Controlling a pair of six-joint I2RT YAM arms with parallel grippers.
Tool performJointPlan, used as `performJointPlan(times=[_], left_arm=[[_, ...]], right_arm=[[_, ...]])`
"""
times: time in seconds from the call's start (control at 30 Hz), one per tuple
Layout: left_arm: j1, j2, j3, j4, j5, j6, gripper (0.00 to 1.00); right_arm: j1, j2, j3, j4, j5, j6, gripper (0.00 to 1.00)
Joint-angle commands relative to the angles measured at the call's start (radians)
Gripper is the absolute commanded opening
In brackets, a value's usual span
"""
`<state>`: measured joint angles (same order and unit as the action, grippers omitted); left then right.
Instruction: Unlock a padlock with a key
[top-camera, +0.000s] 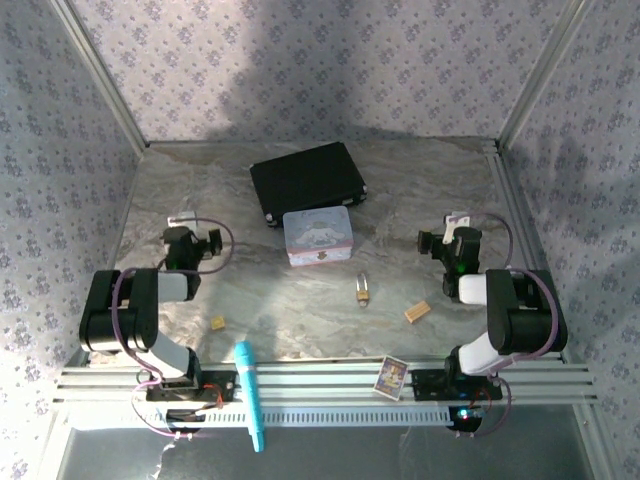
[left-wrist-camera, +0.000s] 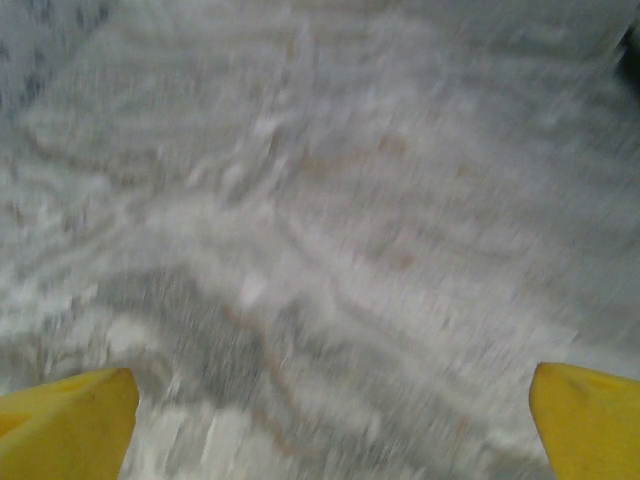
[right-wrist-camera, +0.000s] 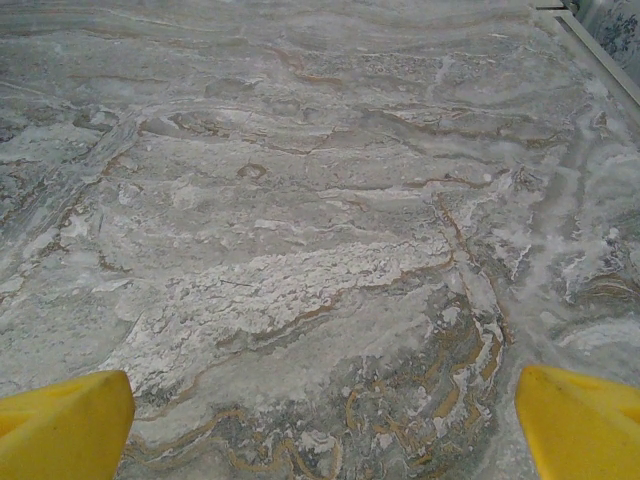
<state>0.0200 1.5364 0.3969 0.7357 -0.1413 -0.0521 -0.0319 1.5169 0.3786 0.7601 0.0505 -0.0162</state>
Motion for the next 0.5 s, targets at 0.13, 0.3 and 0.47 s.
performJointPlan(times=[0.13, 0.3, 0.47], left_arm=[[-0.004, -0.004, 0.005, 0.097, 0.036, 0.001, 1.00], [-0.017, -0.003, 0.008, 0.092, 0.002, 0.007, 1.00], [-0.017, -0.004, 0.008, 0.094, 0.003, 0.006, 1.00]], right_arm=[[0.000, 0.002, 0.019, 0.015, -0.011, -0.013, 0.99], [-0.005, 0.005, 0.025, 0.007, -0.021, -0.010, 0.99], [-0.002, 0.002, 0.020, 0.013, -0.017, -0.013, 0.99]])
